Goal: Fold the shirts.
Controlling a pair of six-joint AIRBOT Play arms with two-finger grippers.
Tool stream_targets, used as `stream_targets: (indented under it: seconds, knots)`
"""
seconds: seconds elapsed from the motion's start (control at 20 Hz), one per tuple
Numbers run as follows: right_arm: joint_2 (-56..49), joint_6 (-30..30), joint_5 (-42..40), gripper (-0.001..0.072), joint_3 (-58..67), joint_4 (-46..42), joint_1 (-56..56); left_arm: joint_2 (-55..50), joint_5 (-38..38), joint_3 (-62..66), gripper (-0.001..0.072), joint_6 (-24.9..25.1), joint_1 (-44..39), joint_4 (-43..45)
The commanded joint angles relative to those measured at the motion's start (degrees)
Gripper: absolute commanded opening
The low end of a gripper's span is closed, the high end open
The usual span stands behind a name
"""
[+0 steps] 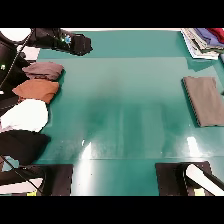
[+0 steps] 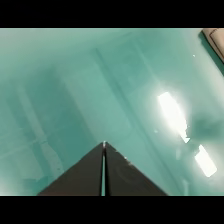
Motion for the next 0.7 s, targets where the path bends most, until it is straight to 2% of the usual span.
stream_targets:
  seconds: [0.0,0.1,0.15,0.25,0.3,0.35,0.65]
  knots:
    - [0.0,-1.4,1.0,0.0625,3.4,7.9,13.7,0.0,0.1,0.0,0.0030,0.0,0.0,-0.1]
    - [0.0,-1.4,1.0,0.0622,4.6,7.9,22.7,0.0,1.8,0.0,0.0030,0.0,0.0,-0.3]
    - [0.0,-1.9,0.6,0.0541,5.1,7.9,26.8,0.0,2.6,0.0,0.0030,0.0,0.0,-0.3]
    - [0.0,-4.2,-0.3,0.0249,6.3,7.9,33.6,0.0,4.6,0.0,0.0031,0.0,0.0,-0.3]
    - [0.0,-5.0,-0.6,0.0066,6.8,7.9,36.2,0.0,5.7,0.0,0.0030,0.0,0.0,-0.3]
    - [0.0,-5.2,-0.7,0.0016,7.5,7.9,38.4,0.0,6.5,0.0,0.0030,0.0,0.0,-0.3]
    - [0.1,-5.2,-0.6,0.0016,10.1,8.0,41.4,0.0,9.5,0.0,0.0030,0.0,0.0,-0.3]
